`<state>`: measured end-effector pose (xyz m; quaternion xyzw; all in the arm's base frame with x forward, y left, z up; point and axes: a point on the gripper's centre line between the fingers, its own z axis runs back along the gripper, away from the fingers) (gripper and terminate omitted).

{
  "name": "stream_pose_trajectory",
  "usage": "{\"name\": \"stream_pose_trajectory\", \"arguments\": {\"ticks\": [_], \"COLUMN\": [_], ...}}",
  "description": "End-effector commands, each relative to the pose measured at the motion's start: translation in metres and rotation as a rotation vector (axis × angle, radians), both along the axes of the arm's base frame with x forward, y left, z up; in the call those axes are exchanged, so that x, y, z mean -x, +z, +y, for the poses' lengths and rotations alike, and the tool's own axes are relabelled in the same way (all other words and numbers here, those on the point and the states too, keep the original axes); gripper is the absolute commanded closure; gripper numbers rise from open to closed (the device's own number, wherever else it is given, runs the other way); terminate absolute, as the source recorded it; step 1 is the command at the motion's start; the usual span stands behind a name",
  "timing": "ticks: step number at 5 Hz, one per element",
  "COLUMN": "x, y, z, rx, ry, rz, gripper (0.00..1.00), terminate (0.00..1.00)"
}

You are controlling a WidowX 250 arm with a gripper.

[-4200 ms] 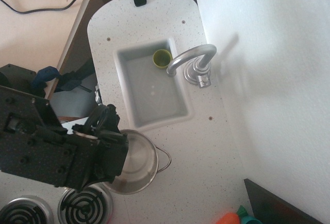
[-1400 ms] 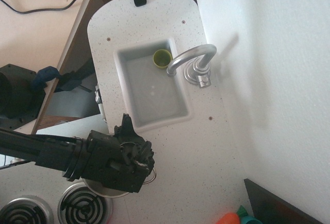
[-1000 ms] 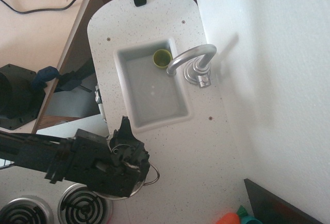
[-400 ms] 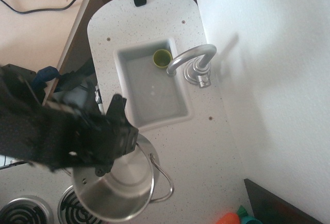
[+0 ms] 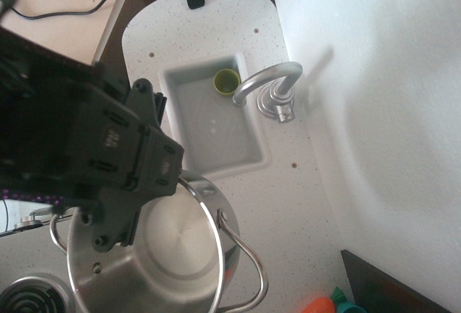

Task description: Pick up pot

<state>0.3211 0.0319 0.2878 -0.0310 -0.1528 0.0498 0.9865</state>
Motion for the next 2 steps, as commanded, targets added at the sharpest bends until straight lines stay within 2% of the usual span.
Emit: {"name": "stream_pose_trajectory", "arguments": {"ticks": [1, 2], "x": [-0.0014, 0.0015], "y": [0.011, 0.0117], "z": [-0.0124, -0.017], "rx": [-0.033, -0.033], "ry": [-0.028, -0.038], "rz": [-0.042, -0.038], "gripper": [0.0, 0.0], "terminate": [0.0, 1.0]}}
